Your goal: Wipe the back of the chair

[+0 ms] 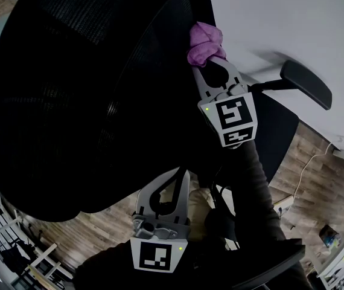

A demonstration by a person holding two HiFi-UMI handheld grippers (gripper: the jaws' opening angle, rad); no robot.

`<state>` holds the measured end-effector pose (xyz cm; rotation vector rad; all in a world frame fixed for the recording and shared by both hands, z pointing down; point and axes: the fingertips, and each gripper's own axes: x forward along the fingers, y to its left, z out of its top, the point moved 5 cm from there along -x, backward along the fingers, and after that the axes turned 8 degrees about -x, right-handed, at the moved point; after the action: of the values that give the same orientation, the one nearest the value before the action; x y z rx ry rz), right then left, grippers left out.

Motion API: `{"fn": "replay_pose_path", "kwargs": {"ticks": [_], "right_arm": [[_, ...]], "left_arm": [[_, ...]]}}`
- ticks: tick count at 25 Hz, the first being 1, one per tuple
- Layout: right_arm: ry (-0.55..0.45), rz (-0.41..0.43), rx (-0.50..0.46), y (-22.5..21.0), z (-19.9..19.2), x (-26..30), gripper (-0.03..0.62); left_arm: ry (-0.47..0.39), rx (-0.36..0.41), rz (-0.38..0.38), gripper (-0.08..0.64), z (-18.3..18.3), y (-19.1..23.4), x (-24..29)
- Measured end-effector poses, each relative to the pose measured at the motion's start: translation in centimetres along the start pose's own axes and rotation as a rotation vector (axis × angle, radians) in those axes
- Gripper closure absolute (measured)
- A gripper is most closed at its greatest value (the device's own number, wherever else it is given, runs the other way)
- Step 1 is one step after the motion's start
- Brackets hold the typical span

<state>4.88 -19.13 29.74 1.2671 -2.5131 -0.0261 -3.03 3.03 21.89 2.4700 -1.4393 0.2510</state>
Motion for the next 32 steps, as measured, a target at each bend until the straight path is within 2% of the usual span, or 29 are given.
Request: {"fn": "replay_pose_path", "kwargs": {"ticks": [32], "right_arm": [[-0.01,0.094,-0.021,6.1,0.0,-3.2,0.548]], "left_arm": [[-0.035,0.004,0.052,0.551,-0.4,-2.1,-3.5]]}}
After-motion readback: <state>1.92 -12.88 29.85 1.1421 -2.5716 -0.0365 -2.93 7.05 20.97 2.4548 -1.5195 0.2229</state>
